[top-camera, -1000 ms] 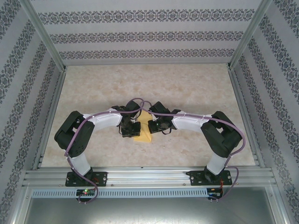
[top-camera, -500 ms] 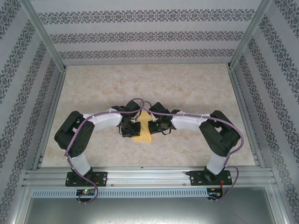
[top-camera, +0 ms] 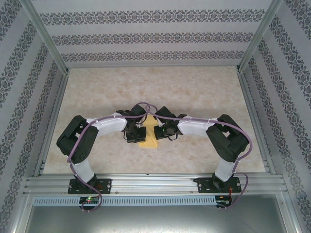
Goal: Fold a paper plane with a square sheet of paper (pick it up from the middle)
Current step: Fold the triangle a second time at the center of the table.
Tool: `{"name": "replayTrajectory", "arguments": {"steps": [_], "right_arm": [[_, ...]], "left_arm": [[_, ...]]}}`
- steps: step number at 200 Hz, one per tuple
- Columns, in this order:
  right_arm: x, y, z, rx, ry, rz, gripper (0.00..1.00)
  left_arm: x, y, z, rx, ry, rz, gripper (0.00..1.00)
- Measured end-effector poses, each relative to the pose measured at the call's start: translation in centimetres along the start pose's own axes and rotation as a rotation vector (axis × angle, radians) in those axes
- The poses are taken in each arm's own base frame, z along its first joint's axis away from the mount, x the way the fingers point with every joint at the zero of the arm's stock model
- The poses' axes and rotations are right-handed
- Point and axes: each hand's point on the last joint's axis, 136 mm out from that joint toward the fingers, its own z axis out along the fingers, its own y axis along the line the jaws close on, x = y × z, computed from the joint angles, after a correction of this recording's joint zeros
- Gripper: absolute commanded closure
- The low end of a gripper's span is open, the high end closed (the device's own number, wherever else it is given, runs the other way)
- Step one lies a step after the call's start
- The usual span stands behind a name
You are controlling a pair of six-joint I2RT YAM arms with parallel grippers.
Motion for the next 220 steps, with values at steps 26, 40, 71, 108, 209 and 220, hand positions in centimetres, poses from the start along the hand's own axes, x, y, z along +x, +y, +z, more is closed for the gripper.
{"name": "replayTrajectory", "arguments": {"steps": [26,40,71,108,209,220], "right_arm": [[0.0,0.0,0.0,0.0,0.0,0.0,0.92],[0.0,0.0,0.0,0.0,-0.001,0.0,0.92],[0.0,0.0,0.0,-0.001,-0.001,0.0,0.92],[-0.1,0.0,0.0,-0.001,-0.003,0.003,0.92],[-0.2,0.1,0.1,-0.005,-0.008,0.004,0.92],[-0.2,0.1,0.1,-0.005,-0.009,0.005,0.92]], "left_arm": [[0.0,0.0,0.0,0.0,-0.001,0.0,0.92],[-0.1,0.1,-0.1,-0.005,-0.008,0.001,0.92],[-0.5,0.8,-1.0,-0.043,-0.053,-0.004,0.9],[-1.1,-0.5,-4.5,0.029,-0.167,-0.011,0.97],[-3.3,-3.5,-2.9,0.347,-0.194,-0.173,1.0],[-3.6,-4.0,-2.8,0.372,-0.195,-0.176,1.0]]}}
